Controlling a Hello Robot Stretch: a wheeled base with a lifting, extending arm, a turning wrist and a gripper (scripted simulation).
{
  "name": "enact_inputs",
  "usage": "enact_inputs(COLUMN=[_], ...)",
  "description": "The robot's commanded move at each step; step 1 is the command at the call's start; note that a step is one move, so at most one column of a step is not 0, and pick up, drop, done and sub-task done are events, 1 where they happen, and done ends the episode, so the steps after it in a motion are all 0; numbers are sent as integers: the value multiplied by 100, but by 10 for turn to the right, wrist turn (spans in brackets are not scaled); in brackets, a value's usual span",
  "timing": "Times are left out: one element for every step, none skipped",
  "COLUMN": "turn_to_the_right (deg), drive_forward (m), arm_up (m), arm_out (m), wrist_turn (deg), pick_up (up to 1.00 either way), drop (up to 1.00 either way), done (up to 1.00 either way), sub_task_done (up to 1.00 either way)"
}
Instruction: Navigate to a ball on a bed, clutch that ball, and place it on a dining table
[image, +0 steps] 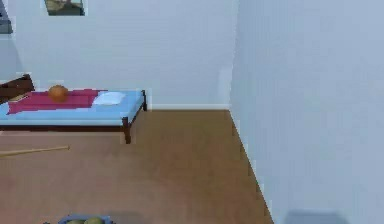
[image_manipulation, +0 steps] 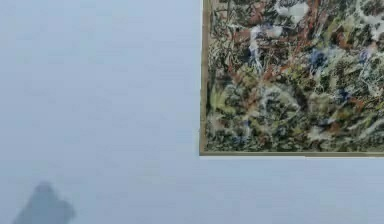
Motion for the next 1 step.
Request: enact_inputs(turn_to_the_right=[0], drive_forward=[100], arm_up=[0], arm_out=[0], wrist_turn=[0], pick_up=[0], drop=[0], done=[0], sub_task_done=[0])
